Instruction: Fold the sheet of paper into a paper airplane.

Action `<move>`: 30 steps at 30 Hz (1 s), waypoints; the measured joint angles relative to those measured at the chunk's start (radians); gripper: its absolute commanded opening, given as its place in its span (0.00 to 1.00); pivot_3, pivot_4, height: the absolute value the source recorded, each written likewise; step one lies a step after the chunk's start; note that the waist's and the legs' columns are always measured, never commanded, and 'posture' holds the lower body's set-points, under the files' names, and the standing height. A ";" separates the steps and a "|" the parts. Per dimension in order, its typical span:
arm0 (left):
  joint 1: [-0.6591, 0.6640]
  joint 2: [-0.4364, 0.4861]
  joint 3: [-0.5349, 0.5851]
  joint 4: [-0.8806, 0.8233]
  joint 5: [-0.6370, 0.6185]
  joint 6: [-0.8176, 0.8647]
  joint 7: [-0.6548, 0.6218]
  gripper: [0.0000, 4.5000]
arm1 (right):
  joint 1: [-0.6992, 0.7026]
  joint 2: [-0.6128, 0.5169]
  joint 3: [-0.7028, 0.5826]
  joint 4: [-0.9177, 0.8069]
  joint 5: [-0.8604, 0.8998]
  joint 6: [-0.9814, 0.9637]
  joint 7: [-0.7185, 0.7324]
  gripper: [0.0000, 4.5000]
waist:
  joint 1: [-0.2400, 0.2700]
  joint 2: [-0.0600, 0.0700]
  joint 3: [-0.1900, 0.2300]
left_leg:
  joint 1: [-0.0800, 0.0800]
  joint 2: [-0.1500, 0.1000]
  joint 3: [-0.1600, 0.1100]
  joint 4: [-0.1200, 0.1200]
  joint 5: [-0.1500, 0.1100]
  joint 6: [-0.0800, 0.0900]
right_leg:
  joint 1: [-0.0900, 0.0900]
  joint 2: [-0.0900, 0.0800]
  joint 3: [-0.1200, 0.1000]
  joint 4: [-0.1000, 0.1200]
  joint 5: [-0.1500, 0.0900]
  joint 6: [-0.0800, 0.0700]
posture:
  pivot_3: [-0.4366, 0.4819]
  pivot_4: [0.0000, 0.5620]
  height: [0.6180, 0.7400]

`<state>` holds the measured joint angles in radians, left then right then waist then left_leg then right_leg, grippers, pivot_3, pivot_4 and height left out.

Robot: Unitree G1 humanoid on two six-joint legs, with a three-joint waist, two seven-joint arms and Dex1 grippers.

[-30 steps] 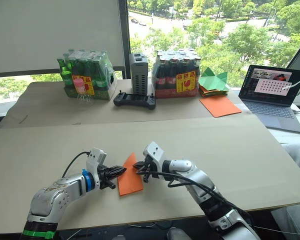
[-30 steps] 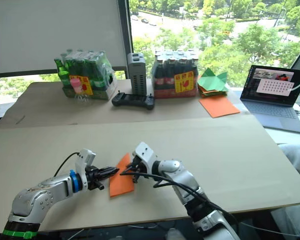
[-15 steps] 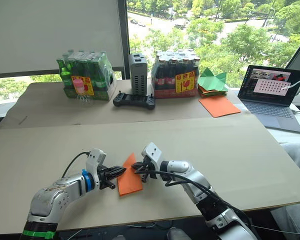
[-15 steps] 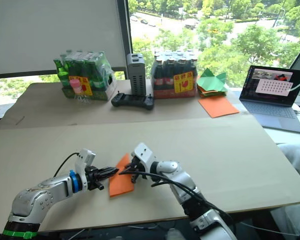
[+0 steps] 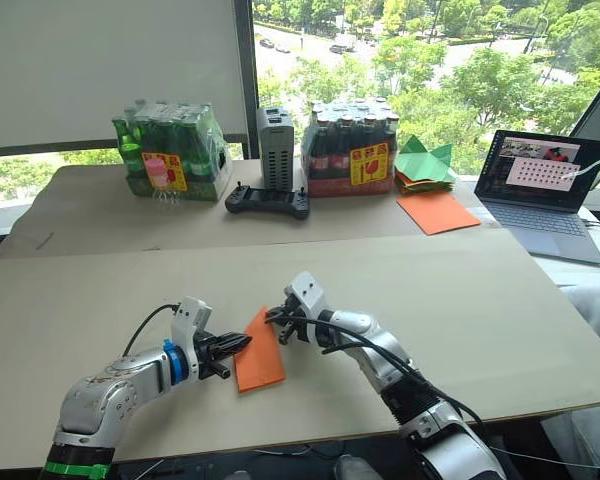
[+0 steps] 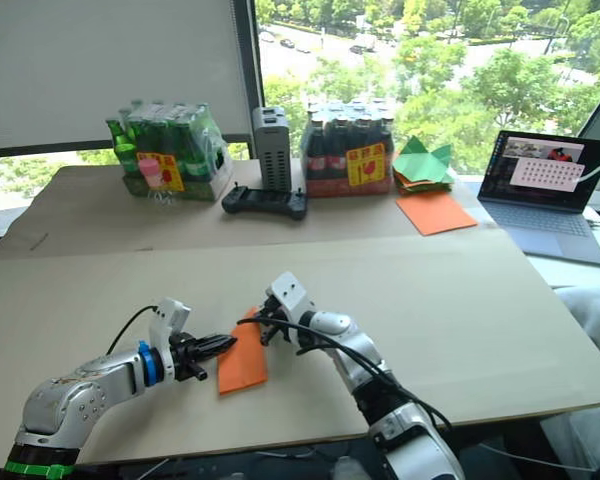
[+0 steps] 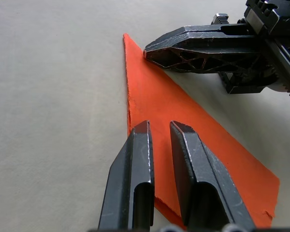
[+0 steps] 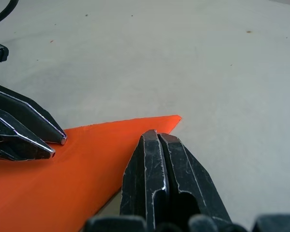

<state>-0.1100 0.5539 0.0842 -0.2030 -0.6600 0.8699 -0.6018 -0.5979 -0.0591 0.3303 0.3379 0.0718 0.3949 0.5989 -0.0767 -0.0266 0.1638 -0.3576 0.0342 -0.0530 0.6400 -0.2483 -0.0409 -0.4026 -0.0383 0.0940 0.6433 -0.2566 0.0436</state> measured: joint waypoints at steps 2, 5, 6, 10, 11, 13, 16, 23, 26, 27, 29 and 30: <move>0.000 0.000 0.001 0.000 0.000 0.000 0.000 0.16 | -0.002 0.004 -0.001 0.004 -0.005 -0.001 -0.002 0.00 | 0.000 0.000 0.000 | 0.000 0.000 0.000 0.000 0.000 0.000 | 0.000 0.000 0.000 0.000 0.000 0.000 | 0.48 0.27 1.00; 0.001 0.000 0.001 -0.001 0.000 0.000 0.000 0.16 | -0.003 0.010 -0.001 0.012 -0.011 -0.020 -0.006 0.00 | -0.001 0.000 0.000 | 0.000 0.000 0.000 0.000 0.000 0.000 | 0.000 0.000 0.000 0.000 0.000 0.000 | 0.48 0.27 1.00; 0.001 0.000 0.001 -0.001 0.000 0.000 0.000 0.16 | -0.004 0.015 -0.001 0.020 -0.012 -0.032 -0.011 0.00 | -0.001 0.000 0.000 | 0.000 0.000 0.000 0.000 0.000 0.000 | 0.000 0.000 0.000 0.000 0.000 0.000 | 0.48 0.27 1.00; 0.002 0.000 0.001 -0.002 0.000 0.000 0.000 0.16 | -0.021 0.035 -0.010 0.048 -0.013 -0.038 -0.016 0.00 | -0.002 0.000 0.000 | 0.000 0.000 0.000 0.000 0.000 0.000 | 0.000 0.000 0.000 0.000 0.000 0.000 | 0.48 0.27 1.00; 0.003 0.000 0.001 -0.003 0.000 0.000 0.000 0.16 | -0.025 0.037 -0.011 0.052 -0.016 -0.040 -0.019 0.00 | -0.002 0.000 0.000 | 0.000 0.000 0.000 0.000 0.000 0.000 | 0.000 0.000 0.000 0.000 0.000 0.000 | 0.48 0.27 1.00; 0.003 0.000 0.001 -0.004 0.000 0.000 0.000 0.16 | -0.030 0.042 -0.014 0.065 -0.020 -0.050 -0.022 0.00 | -0.002 0.000 0.000 | 0.000 0.000 0.000 0.000 0.000 0.000 | 0.000 0.000 0.000 0.000 0.000 0.000 | 0.48 0.27 1.00; 0.004 0.000 0.001 -0.004 0.000 0.001 0.000 0.16 | -0.044 0.048 -0.015 0.090 -0.025 -0.064 -0.031 0.00 | -0.003 0.000 0.000 | 0.000 0.000 0.000 0.000 0.000 0.000 | 0.000 0.000 0.000 0.000 0.000 0.000 | 0.48 0.27 1.00; 0.008 -0.002 0.004 -0.005 0.000 0.001 0.000 0.16 | -0.057 0.054 -0.021 0.122 -0.051 -0.088 -0.042 0.00 | -0.006 0.000 0.000 | 0.000 0.000 0.000 0.000 0.000 0.000 | 0.000 0.000 0.000 0.000 0.000 0.000 | 0.48 0.27 1.00; 0.008 -0.004 0.004 -0.006 0.000 0.001 0.000 0.16 | -0.053 0.044 0.000 0.113 -0.069 -0.098 -0.030 0.00 | -0.009 0.000 0.000 | -0.001 0.000 0.000 0.000 0.000 0.000 | 0.000 0.000 0.000 0.000 0.000 0.000 | 0.48 0.27 1.00; 0.008 -0.004 0.004 -0.007 0.000 0.001 0.000 0.16 | -0.048 0.039 0.009 0.104 -0.074 -0.104 -0.025 0.00 | -0.010 0.000 0.000 | -0.001 0.000 0.000 0.000 0.000 0.000 | 0.000 0.000 0.000 0.000 0.000 0.000 | 0.48 0.27 1.00; 0.008 -0.004 0.005 -0.008 0.000 0.001 0.000 0.16 | -0.036 0.032 0.016 0.087 -0.081 -0.124 -0.008 0.00 | -0.010 0.000 0.000 | -0.001 0.000 0.000 0.000 0.000 0.000 | 0.000 0.000 0.000 0.000 0.000 0.000 | 0.48 0.27 1.00; 0.008 -0.004 0.005 -0.008 0.000 0.001 0.000 0.16 | -0.023 0.029 0.017 0.077 -0.086 -0.141 -0.002 0.00 | -0.010 0.000 0.000 | -0.001 0.000 0.000 0.000 0.000 0.000 | 0.000 0.000 0.000 0.000 0.000 0.000 | 0.48 0.27 1.00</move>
<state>-0.1018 0.5497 0.0892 -0.2113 -0.6603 0.8709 -0.6018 -0.6207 -0.0304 0.3474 0.4149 -0.0140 0.2543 0.5972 -0.0863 -0.0265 0.1638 -0.3584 0.0342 -0.0532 0.6400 -0.2484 -0.0409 -0.4029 -0.0385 0.0940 0.6429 -0.2567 0.0437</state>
